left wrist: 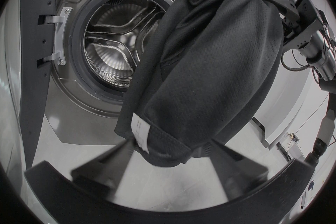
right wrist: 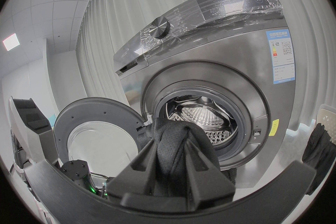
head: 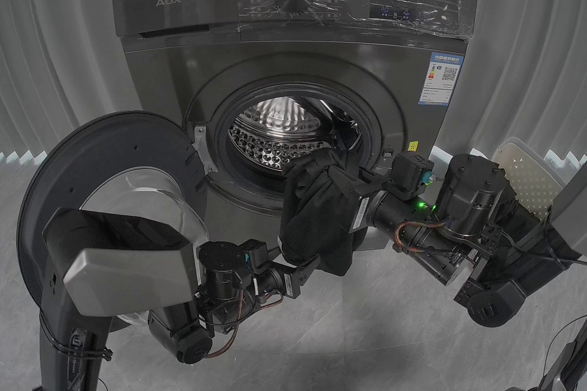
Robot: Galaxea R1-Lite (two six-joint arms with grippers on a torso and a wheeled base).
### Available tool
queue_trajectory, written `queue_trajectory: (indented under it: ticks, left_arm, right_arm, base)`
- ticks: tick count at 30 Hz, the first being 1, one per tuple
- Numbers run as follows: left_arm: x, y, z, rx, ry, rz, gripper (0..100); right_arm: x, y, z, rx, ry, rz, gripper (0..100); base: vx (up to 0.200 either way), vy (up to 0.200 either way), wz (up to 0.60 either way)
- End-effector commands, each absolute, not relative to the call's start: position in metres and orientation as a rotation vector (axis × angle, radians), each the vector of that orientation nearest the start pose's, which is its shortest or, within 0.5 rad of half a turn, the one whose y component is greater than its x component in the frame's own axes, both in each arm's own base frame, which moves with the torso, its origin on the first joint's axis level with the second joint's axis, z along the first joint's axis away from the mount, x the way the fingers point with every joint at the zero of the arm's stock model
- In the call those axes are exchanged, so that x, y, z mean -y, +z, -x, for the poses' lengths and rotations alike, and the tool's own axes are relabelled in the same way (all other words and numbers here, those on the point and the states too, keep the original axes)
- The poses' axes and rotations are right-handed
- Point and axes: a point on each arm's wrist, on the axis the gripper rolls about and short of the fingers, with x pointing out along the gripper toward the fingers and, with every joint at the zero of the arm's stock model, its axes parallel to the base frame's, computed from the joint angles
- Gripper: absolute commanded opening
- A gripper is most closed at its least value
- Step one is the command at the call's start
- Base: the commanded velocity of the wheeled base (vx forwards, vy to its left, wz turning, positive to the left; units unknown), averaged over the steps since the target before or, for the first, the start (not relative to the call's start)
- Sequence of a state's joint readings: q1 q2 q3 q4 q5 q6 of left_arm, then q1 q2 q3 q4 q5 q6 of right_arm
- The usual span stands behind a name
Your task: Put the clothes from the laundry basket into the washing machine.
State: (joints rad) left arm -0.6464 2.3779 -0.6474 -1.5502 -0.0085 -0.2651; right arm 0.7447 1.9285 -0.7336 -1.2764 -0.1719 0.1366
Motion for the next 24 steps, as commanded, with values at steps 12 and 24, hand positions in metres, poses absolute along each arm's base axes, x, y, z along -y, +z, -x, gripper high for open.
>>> queue_trajectory:
  ticks: [12,24]
  left_arm:
    - [0.202,0.083,-0.244,-0.135,-0.702,0.233,0]
    - [0.191,0.101,-0.222,-0.115,-0.740,0.242,0]
  right_arm:
    - [-0.225,0.147,-0.259,0.015,0.558,-0.159,0]
    - [-0.222,0.129,-0.272,-0.020,0.528,-0.143,0]
  base:
    - [0.000,0.000,0.00]
    - [0.000,0.000,0.00]
